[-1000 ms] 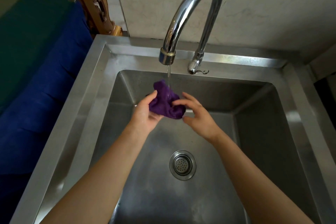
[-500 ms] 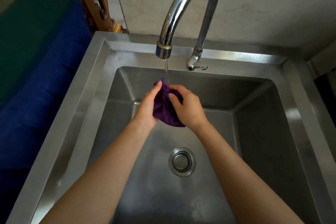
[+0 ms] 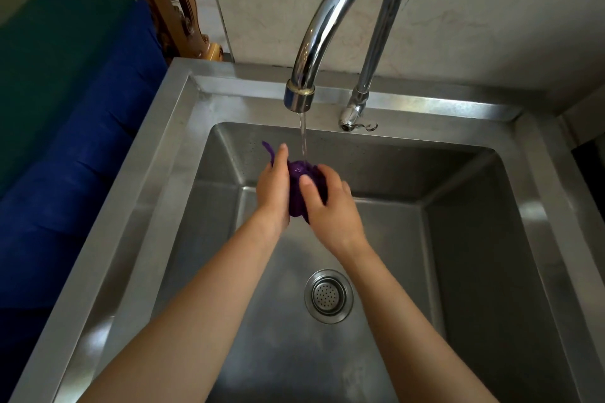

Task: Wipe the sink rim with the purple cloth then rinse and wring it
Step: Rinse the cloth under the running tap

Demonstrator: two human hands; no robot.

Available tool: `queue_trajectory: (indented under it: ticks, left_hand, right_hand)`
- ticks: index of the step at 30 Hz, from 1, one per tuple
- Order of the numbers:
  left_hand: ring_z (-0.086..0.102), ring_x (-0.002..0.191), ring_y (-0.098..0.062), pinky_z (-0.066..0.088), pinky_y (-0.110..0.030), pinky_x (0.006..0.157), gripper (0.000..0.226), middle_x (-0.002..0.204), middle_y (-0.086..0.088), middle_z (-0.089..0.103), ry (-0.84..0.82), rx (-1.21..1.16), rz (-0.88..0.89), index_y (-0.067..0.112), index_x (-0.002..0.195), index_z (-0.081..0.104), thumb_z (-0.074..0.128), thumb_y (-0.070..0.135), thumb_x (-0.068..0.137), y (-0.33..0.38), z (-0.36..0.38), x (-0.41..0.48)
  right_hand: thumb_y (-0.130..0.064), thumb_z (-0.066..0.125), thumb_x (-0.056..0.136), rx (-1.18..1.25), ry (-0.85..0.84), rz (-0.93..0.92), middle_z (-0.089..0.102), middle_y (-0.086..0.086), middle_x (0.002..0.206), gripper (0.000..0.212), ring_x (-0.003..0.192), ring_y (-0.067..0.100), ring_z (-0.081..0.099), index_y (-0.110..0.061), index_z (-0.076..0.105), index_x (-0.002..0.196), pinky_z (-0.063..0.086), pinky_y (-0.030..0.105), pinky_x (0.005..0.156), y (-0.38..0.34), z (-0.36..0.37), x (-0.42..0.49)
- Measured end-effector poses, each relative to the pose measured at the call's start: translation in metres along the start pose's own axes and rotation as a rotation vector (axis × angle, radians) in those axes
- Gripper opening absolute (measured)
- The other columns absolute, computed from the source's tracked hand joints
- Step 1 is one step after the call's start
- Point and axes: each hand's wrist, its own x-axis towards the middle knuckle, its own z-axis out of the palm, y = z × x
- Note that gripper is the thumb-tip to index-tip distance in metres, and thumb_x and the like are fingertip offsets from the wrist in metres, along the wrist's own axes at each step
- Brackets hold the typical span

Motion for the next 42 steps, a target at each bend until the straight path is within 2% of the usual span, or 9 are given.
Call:
queue_trajectory:
  ticks: [6,10,14,20,23,27,30,33,42]
  left_hand:
    - [0.061,0.048,-0.005,0.047,-0.015,0.048,0.045,0.047,0.006,0.061,-0.195,-0.052,-0.056,0.016,0.069,0.053,0.028,0.04,0.098,-0.008,0.002,-0.005]
    - [0.062,0.054,-0.015,0.047,-0.025,0.056,0.051,0.053,0.001,0.064,-0.091,-0.03,-0.041,0.018,0.056,0.065,0.042,0.043,0.095,-0.006,0.011,-0.007]
    - [0.057,0.06,-0.019,0.045,-0.03,0.061,0.05,0.052,0.003,0.057,0.053,0.216,0.126,0.021,0.051,0.054,0.042,0.043,0.094,-0.01,0.011,-0.006]
    - [0.05,0.062,-0.014,0.042,-0.031,0.066,0.041,0.063,0.002,0.051,0.143,0.411,0.353,0.018,0.062,0.048,0.036,0.034,0.097,0.006,0.005,-0.007]
    - [0.061,0.078,-0.025,0.05,-0.04,0.078,0.043,0.07,-0.001,0.061,0.146,0.34,0.252,0.018,0.064,0.058,0.034,0.038,0.095,0.006,0.003,0.004]
    - [0.062,0.065,-0.019,0.048,-0.028,0.059,0.063,0.05,0.006,0.062,0.058,0.196,0.09,0.023,0.042,0.064,0.036,0.042,0.095,0.004,0.009,0.0]
    - [0.062,0.06,-0.023,0.047,-0.029,0.054,0.06,0.048,0.002,0.06,0.05,0.232,0.077,0.019,0.044,0.06,0.038,0.044,0.094,0.007,0.014,-0.002]
    - [0.066,0.072,-0.032,0.056,-0.046,0.072,0.057,0.062,-0.009,0.065,0.08,0.378,0.143,0.016,0.048,0.062,0.04,0.051,0.089,0.005,0.013,-0.005]
    - [0.049,0.065,-0.025,0.029,-0.031,0.055,0.057,0.057,-0.004,0.05,0.159,0.758,0.475,0.01,0.054,0.047,0.024,0.034,0.101,0.012,0.012,-0.015]
  right_hand:
    - [-0.047,0.039,0.094,-0.465,0.182,-0.258,0.055,0.01,0.103,0.038,0.085,0.037,0.06,-0.012,0.055,0.101,0.045,0.04,0.068,-0.026,0.007,0.014]
    - [-0.039,0.029,0.099,-0.384,0.185,-0.161,0.065,0.019,0.098,0.045,0.092,0.039,0.06,-0.005,0.059,0.094,0.044,0.04,0.074,-0.023,-0.001,0.042]
    - [-0.038,0.032,0.098,-0.155,0.168,-0.028,0.066,0.016,0.082,0.046,0.086,0.036,0.062,-0.008,0.06,0.077,0.05,0.044,0.079,-0.008,0.001,0.059]
    - [-0.05,0.028,0.096,0.105,-0.136,0.017,0.065,0.007,0.101,0.043,0.083,0.026,0.067,-0.025,0.058,0.113,0.059,0.04,0.057,0.0,-0.008,0.052]
    - [-0.059,0.031,0.09,-0.233,-0.066,-0.221,0.064,0.009,0.099,0.046,0.087,0.032,0.063,-0.02,0.055,0.099,0.053,0.046,0.075,-0.01,-0.002,0.044]
    - [-0.045,0.03,0.097,-0.445,0.082,-0.427,0.064,0.016,0.091,0.038,0.084,0.04,0.059,-0.013,0.046,0.085,0.043,0.04,0.07,-0.025,-0.004,0.045]
    - [-0.039,0.027,0.099,-0.466,0.12,-0.4,0.068,0.021,0.088,0.043,0.084,0.043,0.061,-0.007,0.055,0.091,0.042,0.04,0.069,-0.024,-0.008,0.053]
    - [-0.035,0.026,0.1,-0.484,0.144,-0.385,0.068,0.023,0.086,0.045,0.083,0.044,0.061,-0.005,0.058,0.091,0.041,0.04,0.066,-0.018,-0.005,0.057]
    - [-0.032,0.03,0.098,-0.335,0.037,-0.164,0.065,0.018,0.084,0.044,0.08,0.035,0.058,-0.009,0.058,0.073,0.041,0.035,0.067,-0.017,-0.007,0.064]
